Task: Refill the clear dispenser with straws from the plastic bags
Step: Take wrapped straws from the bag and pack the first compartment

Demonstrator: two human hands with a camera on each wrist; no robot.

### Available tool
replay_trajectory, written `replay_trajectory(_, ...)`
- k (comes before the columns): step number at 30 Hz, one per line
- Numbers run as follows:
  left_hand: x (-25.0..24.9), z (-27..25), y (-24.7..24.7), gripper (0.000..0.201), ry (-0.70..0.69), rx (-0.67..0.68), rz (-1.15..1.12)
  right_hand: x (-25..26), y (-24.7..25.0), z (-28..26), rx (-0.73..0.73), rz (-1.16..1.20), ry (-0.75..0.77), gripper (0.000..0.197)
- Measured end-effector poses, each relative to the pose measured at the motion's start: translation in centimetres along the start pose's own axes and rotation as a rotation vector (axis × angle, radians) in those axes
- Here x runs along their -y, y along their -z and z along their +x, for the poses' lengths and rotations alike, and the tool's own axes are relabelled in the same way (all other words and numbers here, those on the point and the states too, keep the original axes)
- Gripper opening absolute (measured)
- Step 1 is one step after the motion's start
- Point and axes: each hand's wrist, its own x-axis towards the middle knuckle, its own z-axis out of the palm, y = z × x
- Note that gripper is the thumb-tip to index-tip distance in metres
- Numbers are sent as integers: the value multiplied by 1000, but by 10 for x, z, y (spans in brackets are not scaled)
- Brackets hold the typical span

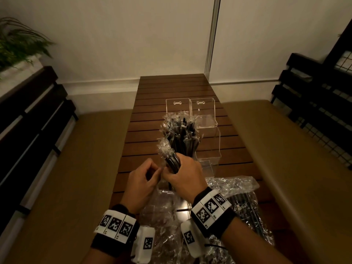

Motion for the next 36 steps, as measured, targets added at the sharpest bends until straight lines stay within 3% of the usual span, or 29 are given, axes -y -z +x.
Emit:
replay_trajectory(6, 12, 0, -1, 19, 23, -49, 48, 4, 2, -1, -43, 10, -37, 28)
replay_trajectory(12, 45, 6, 4, 14, 175, -115, 87, 6, 16, -2, -156, 111, 32, 9)
replay_trajectory(20, 107, 42, 9, 13, 432, -13, 142, 23, 57, 16, -445, 519, 142, 10)
replay_trajectory(25, 113, 57, 15, 13, 496, 44, 89, 18, 76, 23, -577, 530, 158, 17)
replay_trajectory(30, 80, 72, 14, 23, 312, -44, 149, 11, 85, 29, -591, 630, 65, 12)
replay_trajectory(36, 21, 81, -10, 10, 66, 105, 249, 14, 94, 47, -584, 813, 40, 7)
